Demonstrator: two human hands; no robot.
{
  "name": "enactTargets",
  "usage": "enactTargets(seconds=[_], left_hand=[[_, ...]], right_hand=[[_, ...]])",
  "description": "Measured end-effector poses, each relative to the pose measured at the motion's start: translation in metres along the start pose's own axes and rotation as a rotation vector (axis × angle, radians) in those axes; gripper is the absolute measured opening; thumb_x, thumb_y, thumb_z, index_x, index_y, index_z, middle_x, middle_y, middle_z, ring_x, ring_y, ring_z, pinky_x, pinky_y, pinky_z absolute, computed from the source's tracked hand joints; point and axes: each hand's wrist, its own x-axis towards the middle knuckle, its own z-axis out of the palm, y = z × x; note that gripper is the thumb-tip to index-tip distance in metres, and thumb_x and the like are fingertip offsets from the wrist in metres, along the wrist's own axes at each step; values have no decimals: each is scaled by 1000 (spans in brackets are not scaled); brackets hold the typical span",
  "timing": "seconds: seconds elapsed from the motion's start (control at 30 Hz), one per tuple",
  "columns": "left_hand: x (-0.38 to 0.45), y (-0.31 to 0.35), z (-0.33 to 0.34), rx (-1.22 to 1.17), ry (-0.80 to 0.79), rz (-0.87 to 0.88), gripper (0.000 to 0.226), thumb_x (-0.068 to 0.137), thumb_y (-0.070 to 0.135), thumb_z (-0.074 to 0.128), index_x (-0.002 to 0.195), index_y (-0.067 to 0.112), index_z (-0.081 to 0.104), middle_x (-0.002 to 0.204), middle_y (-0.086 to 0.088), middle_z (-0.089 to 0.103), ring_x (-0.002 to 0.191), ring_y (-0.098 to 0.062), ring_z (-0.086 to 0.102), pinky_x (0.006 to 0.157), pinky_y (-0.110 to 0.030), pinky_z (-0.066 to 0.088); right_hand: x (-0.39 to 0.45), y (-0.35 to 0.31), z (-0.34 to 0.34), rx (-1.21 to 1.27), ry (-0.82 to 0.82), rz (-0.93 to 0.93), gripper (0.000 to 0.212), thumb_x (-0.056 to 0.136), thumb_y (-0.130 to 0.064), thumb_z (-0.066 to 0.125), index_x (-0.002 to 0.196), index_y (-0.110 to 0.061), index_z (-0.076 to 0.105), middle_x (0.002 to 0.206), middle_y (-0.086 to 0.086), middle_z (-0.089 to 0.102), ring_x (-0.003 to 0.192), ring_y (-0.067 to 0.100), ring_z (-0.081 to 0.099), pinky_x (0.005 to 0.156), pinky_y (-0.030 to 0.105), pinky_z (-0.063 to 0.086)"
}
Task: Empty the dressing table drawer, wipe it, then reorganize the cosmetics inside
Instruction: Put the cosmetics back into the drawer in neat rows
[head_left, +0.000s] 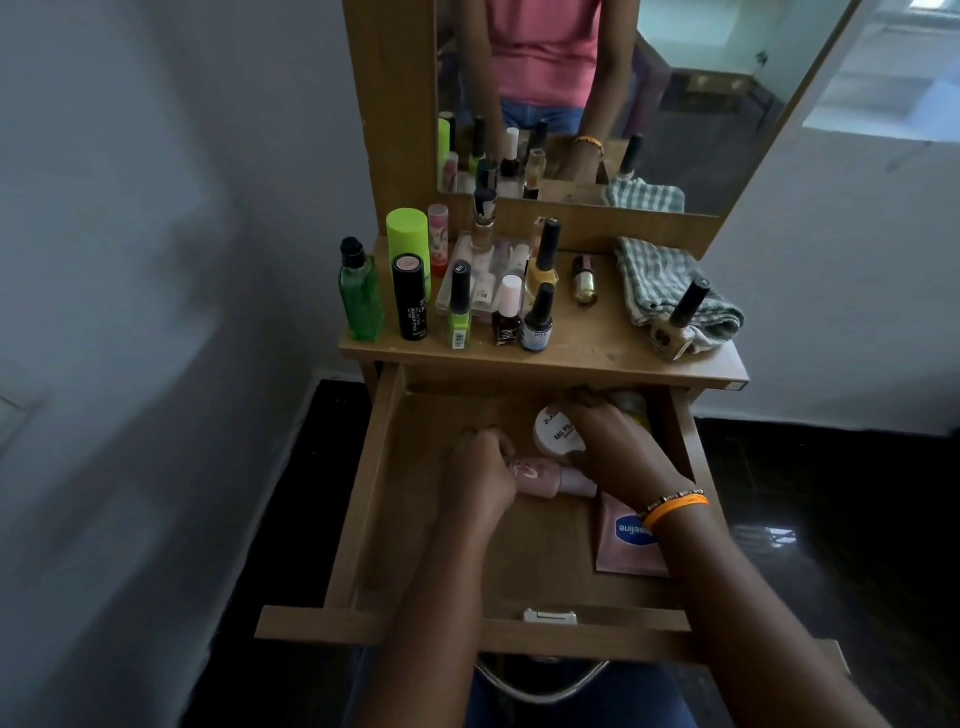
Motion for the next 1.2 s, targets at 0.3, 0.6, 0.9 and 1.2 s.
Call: enactTargets(seconds=[0.3,0.6,0.9,1.2], left_hand=[[-3,3,1,0,21,12,30,87,14,57,116,16,56,125,-6,50,113,-23,51,89,-33,45],[-6,5,-6,-26,71,-3,36,90,28,55,125,22,50,132,0,49,123,-21,45,95,-35,40],[-8,8,-7,-46,81,26,36,91,29,54,126,23,48,132,1,48,122,-20,46,94,-33,41],[-6,13,-7,-87,138,31,33,92,28,54,124,24,50,131,3,49,120,-17,46,92,-31,41]], right_hand=[[-32,-49,-94,182,63,-285,17,87,-15,59,99,-26,64,93,-17,59,81,-3,59,74,14,51],[107,-86,-173,-30,365,-262,34,88,0,49,116,-15,60,121,14,57,105,27,60,87,36,52],[143,-97,-159,-352,283,-199,27,92,-4,46,118,1,55,117,23,56,106,39,58,90,46,51],[29,-57,-184,-35,615,-151,16,86,-4,55,93,-16,65,98,6,63,85,21,62,72,34,53]])
